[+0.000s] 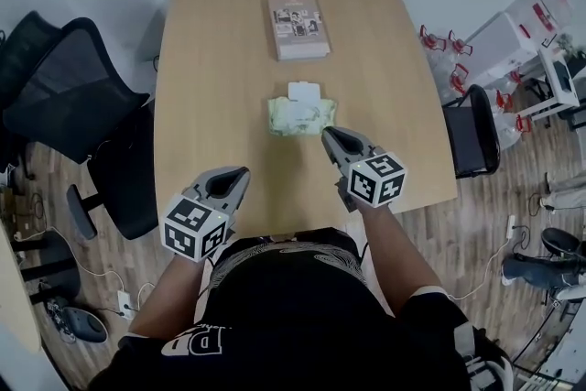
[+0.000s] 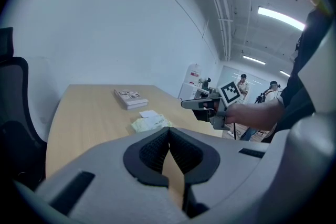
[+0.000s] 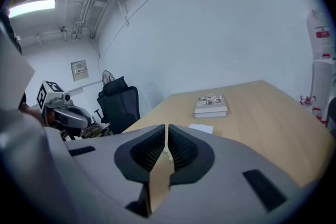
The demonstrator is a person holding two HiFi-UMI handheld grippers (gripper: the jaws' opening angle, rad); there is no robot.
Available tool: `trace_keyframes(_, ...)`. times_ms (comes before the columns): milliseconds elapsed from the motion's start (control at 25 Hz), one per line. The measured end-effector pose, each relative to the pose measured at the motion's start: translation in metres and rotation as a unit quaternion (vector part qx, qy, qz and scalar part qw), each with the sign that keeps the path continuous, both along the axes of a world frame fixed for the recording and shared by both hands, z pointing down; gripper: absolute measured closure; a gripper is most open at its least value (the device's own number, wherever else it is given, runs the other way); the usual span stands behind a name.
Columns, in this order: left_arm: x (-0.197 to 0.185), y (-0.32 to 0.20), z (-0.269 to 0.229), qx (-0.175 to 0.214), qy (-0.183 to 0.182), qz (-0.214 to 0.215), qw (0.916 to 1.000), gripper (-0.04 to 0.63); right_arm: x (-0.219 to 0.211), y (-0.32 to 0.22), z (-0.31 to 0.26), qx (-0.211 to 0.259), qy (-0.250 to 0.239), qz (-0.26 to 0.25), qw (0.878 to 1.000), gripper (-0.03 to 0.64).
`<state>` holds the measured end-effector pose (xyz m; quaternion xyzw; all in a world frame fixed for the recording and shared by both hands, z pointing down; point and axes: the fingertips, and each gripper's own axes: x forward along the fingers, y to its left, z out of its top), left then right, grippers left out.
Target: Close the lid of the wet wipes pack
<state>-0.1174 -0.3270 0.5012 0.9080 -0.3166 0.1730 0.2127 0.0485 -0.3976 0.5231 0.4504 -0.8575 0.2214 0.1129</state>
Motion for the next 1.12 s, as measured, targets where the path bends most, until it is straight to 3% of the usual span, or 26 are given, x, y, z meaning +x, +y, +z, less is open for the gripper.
trace_keyframes(360, -0.009, -0.009, 0.005, -0.011, 0.012, -0.039, 0.9991, 0.577, 0.026, -0.083, 0.045, -0.052, 0.031, -0.005, 0.998, 0.607)
trace_keyframes(680, -0.01, -0.003, 0.016, -0.033, 0.005, -0.08, 0.9963, 0.577, 0.038, -0.136, 0.093, -0.109, 0.064, -0.03, 0.992, 0.565)
trace_keyframes(1120, -0.025, -0.005, 0.023, -0.071, 0.02, -0.145, 0.9867, 0.577, 0.04, -0.177, 0.137, -0.183, 0.049, -0.05, 0.981, 0.512)
